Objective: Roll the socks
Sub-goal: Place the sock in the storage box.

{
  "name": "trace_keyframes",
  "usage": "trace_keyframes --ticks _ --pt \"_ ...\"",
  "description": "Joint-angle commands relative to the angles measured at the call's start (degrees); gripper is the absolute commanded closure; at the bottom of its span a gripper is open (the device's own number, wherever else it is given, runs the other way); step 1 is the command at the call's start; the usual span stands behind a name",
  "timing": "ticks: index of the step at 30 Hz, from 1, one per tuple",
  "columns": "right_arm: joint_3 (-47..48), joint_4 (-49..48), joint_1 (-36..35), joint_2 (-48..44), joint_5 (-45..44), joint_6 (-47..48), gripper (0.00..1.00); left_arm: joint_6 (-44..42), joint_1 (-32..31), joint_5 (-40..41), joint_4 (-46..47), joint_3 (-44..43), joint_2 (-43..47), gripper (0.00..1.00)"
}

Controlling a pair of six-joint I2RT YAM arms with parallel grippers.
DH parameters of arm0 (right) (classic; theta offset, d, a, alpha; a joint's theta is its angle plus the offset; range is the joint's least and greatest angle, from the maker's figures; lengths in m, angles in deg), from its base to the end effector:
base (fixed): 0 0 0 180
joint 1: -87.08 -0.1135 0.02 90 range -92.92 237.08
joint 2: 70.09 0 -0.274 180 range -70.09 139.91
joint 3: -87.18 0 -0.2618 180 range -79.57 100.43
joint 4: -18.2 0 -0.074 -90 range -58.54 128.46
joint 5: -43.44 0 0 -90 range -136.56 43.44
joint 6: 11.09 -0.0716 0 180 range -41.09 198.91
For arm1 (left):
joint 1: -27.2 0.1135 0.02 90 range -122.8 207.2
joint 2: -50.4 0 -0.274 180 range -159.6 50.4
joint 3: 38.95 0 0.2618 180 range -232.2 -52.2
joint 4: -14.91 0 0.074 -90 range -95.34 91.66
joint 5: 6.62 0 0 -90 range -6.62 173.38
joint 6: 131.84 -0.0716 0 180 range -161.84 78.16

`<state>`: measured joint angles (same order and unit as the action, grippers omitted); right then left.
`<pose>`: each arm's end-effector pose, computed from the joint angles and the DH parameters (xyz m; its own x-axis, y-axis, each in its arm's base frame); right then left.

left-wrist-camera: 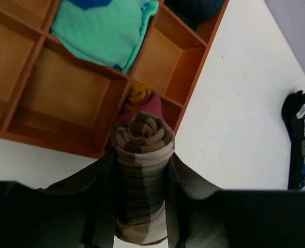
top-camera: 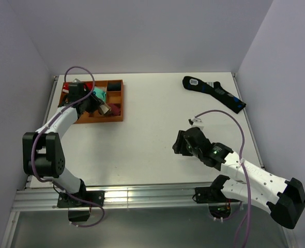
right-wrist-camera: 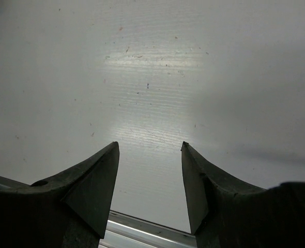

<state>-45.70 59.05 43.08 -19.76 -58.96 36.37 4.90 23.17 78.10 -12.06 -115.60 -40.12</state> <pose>0.1617 0.1348 0.2097 -0.7522 0.1915 -0.6304 -0.0799 0.9232 0.3758 0.3852 -0.0337 0.2297 -0.5486 -0.6883 -0.4746 -0.3795 0.7108 -0.5922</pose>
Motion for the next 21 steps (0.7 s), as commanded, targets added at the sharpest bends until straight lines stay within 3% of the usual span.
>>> trace_keyframes --ticks 1,21 --pt "2.43 -1.93 -0.29 0.12 -2.01 2.99 0.41 -0.95 2.62 -5.08 8.69 -0.07 -0.79 1.00" --pt "-2.75 -7.20 -0.29 -0.84 -1.48 4.93 0.41 8.80 9.57 -16.34 36.11 12.59 -9.67 1.00"
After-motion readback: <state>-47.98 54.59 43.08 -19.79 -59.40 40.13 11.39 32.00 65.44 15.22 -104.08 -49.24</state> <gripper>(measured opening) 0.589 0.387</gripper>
